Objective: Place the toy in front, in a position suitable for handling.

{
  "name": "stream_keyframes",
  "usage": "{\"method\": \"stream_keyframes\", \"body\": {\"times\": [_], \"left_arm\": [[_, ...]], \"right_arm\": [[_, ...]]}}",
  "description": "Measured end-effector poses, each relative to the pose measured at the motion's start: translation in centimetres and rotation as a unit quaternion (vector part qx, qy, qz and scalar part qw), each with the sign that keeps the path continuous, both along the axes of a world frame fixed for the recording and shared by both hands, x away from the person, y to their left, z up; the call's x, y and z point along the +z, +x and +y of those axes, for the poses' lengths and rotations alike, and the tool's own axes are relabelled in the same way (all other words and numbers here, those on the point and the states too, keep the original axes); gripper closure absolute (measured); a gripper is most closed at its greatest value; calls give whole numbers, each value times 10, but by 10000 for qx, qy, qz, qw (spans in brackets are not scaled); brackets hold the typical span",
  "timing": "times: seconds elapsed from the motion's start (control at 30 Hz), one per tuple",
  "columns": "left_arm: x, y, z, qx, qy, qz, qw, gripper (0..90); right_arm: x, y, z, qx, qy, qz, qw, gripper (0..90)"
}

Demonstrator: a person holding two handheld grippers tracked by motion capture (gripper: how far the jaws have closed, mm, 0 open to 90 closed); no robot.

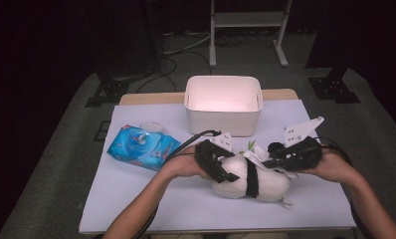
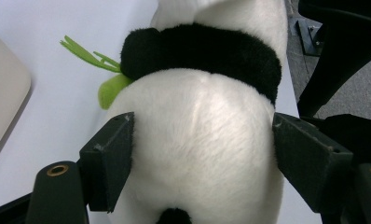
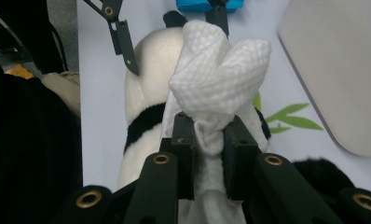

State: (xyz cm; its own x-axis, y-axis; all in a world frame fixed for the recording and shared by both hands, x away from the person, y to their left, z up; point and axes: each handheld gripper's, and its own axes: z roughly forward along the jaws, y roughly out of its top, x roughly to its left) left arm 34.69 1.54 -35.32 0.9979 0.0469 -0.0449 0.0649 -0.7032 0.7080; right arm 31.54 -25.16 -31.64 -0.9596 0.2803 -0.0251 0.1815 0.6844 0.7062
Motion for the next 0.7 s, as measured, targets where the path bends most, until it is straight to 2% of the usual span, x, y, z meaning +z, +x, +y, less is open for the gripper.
{"method": "stream_keyframes", "body": {"times": [0.2, 0.37, 0.63, 0.7], "left_arm": [[1, 0, 0, -23, -29, -3, 10000, 235], [2, -1, 0, -92, -55, -142, 9998, 211], [4, 2, 10, 76, -50, -173, 9998, 150], [2, 4, 12, 119, -61, -85, 9999, 127]], "right_arm": [[-3, -1, -14, -123, 69, 109, 9998, 765], [-12, -2, -21, -204, 228, 230, 9993, 772], [-16, -4, -30, -301, 232, 280, 9989, 772], [-17, -5, -32, -349, 260, 297, 9986, 772]]}}
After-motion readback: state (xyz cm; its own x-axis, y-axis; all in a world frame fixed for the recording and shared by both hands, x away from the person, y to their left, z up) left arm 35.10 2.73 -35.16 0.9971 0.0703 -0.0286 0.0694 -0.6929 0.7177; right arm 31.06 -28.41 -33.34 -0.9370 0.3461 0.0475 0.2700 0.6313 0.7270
